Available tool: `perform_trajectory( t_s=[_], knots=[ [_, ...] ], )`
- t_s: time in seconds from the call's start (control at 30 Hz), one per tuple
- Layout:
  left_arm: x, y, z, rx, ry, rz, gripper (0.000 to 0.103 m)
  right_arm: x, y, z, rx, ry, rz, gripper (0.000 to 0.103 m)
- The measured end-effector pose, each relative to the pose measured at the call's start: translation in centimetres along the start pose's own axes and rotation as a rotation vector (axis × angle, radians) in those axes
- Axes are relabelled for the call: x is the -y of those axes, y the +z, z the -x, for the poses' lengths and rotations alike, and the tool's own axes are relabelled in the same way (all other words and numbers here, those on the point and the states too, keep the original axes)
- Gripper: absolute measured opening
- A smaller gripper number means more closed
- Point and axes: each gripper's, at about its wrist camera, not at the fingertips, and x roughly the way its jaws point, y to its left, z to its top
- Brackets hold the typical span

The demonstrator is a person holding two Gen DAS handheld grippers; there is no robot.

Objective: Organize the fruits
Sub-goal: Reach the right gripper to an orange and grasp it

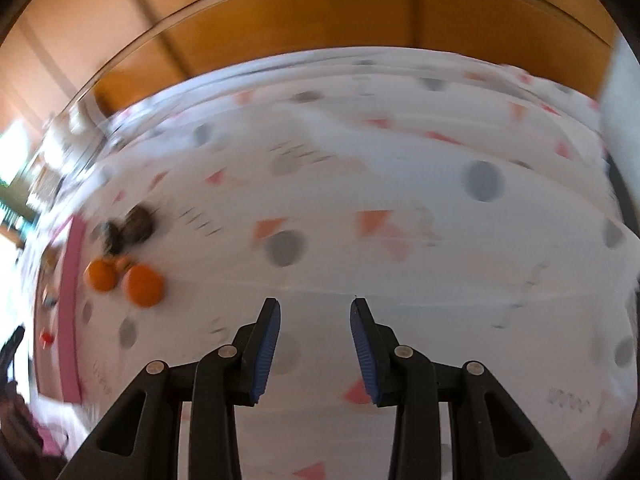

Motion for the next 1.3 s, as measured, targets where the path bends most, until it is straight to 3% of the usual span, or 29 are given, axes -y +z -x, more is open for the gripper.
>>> perform_trajectory(
  t_s=[0.13,0.23,0.57,0.9,0.97,1.17,1.3],
  knots=[
    [-0.6,-0.4,0.2,0.003,0.01,0.017,0.07,-3.5,-0.4,-0.5,-0.014,0.037,0.101,0.04],
    [-0.9,-0.5,0.4,0.007,0.007,0.026,0.071,-5.9,-0.6,-0.7,-0.016,0.074,0.151,0.052],
    [-0.5,-0.9,1.1,0.032,-0.003,0.004,0.077,-13.1,0.0,-4.2,-0.029,0.093,0.22,0.052],
    [-1.0,-1.1,0.9,0.027,-0.012,0.026,0.077,-15.5,0.7,-7.1,-0.048,0.042,0.24,0.051],
    [-0.9,-1.2,0.8,0.023,-0.01,0.026,0.077,-15.6,0.6,-7.3,-0.037,0.029,0.24,0.039],
    [-1.0,-1.2,0.8,0.026,-0.005,0.036,0.077,-16.1,-0.6,-6.9,-0.008,-0.01,0.268,0.039],
    [-1.0,-1.2,1.0,0.033,-0.005,0.043,0.077,-15.8,-1.9,-6.3,-0.002,0.016,0.242,0.039]
  ],
)
